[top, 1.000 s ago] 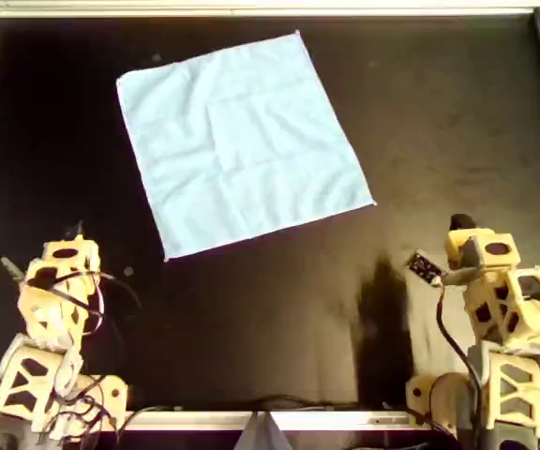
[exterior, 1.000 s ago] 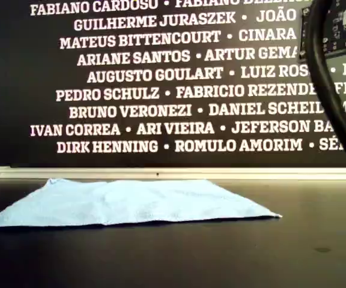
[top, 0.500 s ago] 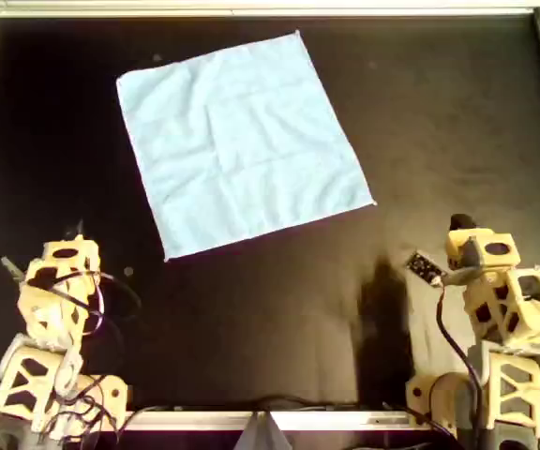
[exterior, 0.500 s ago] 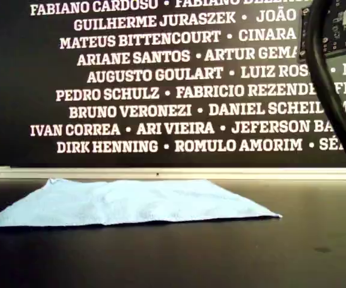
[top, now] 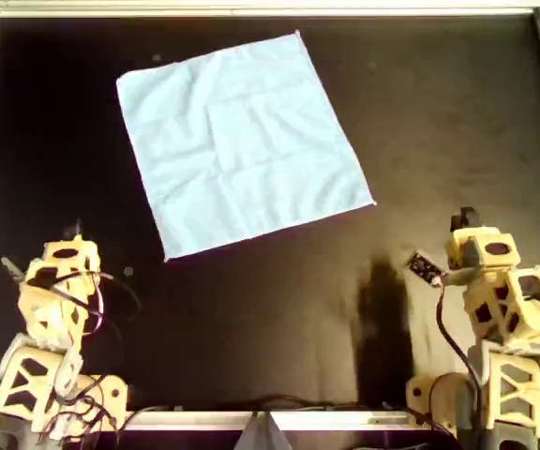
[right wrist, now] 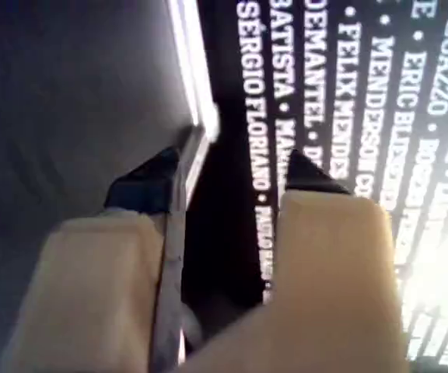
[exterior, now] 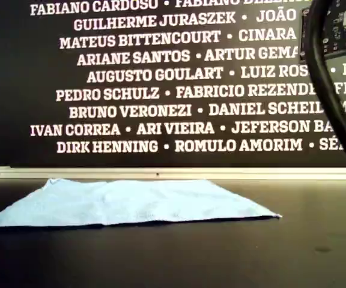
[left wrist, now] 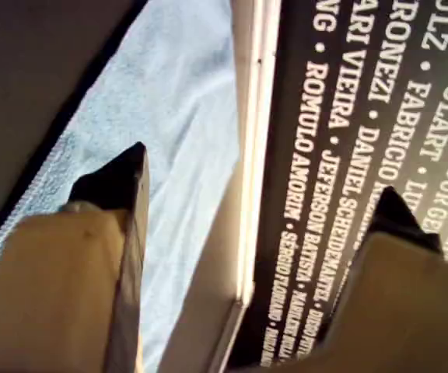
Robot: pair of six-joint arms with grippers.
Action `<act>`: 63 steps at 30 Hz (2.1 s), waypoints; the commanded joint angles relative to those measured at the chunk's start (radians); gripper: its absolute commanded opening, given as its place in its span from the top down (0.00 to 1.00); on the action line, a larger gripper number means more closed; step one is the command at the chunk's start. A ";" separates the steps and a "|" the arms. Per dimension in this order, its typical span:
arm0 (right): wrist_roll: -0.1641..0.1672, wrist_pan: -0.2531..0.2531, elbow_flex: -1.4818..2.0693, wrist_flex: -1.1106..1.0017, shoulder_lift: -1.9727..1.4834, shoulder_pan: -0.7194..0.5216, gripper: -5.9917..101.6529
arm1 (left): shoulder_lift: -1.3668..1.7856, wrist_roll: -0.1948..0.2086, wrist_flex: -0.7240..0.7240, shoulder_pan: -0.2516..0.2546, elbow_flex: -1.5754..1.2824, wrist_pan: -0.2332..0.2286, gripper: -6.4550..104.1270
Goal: Fold a cloth
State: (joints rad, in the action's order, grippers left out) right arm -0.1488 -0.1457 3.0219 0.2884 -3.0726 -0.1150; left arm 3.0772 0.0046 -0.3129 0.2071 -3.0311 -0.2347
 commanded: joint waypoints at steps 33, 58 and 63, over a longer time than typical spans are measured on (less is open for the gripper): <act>0.218 -0.080 -0.746 -0.064 1.431 0.236 0.39 | -1.355 0.008 0.015 0.416 0.667 0.101 0.04; 0.216 -0.061 -1.193 -0.044 1.770 0.344 0.39 | -1.447 0.008 0.015 0.408 0.741 0.098 0.04; 0.216 -0.061 -1.272 0.040 1.804 0.344 0.39 | -1.482 0.008 0.009 0.408 0.776 0.098 0.04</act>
State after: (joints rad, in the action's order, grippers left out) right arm 0.0721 -0.2010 1.8438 0.2930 -1.2517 0.2194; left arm 1.6076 0.0077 -0.2915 0.5937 -2.2688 -0.1442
